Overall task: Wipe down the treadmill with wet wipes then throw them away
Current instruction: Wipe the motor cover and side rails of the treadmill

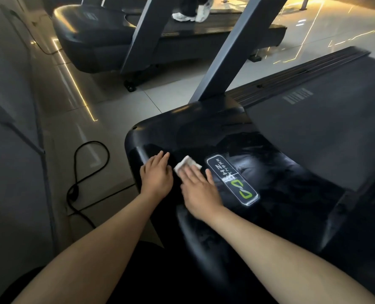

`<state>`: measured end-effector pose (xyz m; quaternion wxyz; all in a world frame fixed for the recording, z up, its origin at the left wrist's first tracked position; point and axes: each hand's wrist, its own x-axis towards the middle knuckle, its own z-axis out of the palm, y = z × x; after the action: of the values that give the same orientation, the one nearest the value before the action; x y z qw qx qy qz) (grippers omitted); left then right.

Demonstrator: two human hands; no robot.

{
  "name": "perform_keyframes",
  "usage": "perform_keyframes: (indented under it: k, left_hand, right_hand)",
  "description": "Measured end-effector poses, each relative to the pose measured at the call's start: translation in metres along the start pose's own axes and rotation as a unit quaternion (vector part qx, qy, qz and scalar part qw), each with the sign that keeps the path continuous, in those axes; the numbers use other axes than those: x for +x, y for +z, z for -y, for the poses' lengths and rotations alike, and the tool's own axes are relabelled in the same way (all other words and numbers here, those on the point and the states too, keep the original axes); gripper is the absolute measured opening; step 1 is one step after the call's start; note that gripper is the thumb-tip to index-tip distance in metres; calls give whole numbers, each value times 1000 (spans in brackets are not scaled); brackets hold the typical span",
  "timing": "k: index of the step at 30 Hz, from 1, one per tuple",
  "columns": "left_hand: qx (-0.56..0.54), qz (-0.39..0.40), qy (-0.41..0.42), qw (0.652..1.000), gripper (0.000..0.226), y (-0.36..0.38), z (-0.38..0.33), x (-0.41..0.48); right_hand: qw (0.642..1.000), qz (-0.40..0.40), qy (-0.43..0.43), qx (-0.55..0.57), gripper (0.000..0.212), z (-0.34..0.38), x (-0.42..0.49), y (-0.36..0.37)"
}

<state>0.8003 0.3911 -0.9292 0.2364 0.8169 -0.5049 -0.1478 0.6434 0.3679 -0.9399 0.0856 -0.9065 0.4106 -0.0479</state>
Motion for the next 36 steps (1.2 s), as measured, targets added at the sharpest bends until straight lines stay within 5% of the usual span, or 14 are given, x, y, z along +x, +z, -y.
perform_keyframes:
  k: [4,8,10,22,30,33,36]
  left_hand:
    - [25,18,42,999,51,9,-17,-5]
    - [39,31,46,998,51,13,-20,-5]
    - [44,26,45,998,50,12,-18,-3]
    - [111,42,3,993,52,17,-43,31]
    - [116,38,-9,992,53,13,-20,76]
    - [116,29,16,993,51,11,-7,77]
    - [105,19,25,994,51,12,1,76]
  right_hand:
    - [991,11,124,39,55,-20,8,-11]
    - [997,-26,-18,68,64,-7,-3,-5]
    - [998,4,-23,54,55,-21,1,-9]
    - [959,41,271,71,49,-138,61,-22]
    - [993,53,23,106,50,-74,100,-22]
    - [994,67,16,88,51,-84,112,-25]
    - [989,52,113,78,53,-110,122,-24]
